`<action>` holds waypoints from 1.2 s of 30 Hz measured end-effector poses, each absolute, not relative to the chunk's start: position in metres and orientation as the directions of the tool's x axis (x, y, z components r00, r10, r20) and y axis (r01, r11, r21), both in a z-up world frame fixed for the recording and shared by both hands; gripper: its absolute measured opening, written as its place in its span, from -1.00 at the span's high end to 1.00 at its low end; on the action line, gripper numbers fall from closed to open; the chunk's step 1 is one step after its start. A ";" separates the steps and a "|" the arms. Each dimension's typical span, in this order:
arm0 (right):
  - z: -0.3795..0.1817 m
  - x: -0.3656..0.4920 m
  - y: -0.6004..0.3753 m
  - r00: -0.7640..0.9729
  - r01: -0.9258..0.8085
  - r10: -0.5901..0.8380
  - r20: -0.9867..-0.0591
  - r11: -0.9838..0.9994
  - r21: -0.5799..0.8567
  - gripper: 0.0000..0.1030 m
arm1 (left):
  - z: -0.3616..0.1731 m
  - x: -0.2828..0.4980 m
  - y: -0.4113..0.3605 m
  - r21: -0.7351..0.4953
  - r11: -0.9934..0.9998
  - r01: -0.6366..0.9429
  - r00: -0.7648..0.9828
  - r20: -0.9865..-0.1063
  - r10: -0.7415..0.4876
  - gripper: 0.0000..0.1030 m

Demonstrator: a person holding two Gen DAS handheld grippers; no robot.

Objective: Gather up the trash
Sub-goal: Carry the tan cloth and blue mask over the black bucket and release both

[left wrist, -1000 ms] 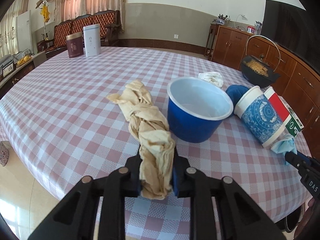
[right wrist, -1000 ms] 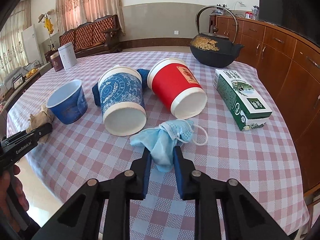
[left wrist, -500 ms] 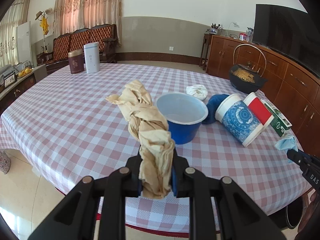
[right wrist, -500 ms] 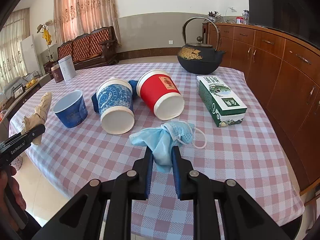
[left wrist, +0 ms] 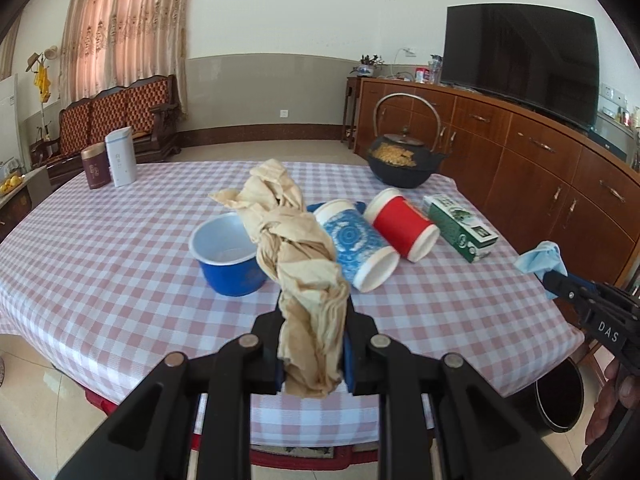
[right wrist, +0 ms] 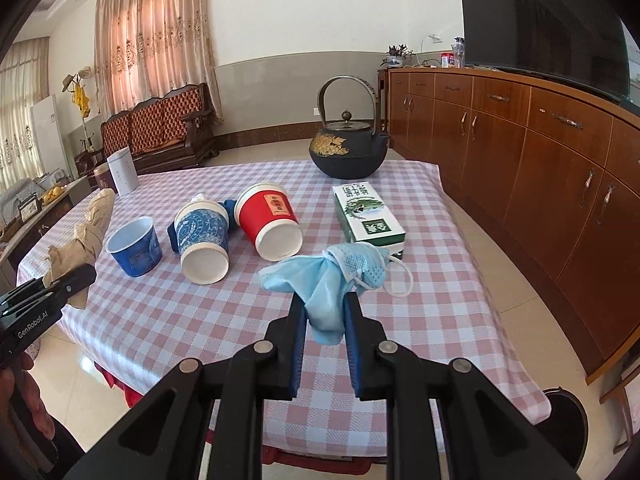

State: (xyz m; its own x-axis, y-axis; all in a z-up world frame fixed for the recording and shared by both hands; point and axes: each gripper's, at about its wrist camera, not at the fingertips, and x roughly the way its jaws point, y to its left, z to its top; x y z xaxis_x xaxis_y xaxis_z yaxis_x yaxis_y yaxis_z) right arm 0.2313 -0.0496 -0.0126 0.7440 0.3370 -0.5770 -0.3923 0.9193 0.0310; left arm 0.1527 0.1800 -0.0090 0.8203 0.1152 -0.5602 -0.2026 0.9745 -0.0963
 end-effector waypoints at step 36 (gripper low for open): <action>-0.019 0.156 -0.291 0.827 -0.034 0.037 -0.561 0.999 0.015 0.62 | -0.014 0.160 -0.052 -0.103 0.953 0.286 0.750 -0.595 -0.289 0.57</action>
State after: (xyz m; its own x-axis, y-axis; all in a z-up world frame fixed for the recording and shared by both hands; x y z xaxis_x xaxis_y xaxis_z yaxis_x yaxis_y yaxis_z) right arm 0.1559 -0.2913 -0.0185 0.8270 0.0367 -0.5611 -0.0342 0.9993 0.0149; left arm 0.1604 -0.0516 -0.0136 0.7496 -0.2893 -0.5953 0.2860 0.9527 -0.1027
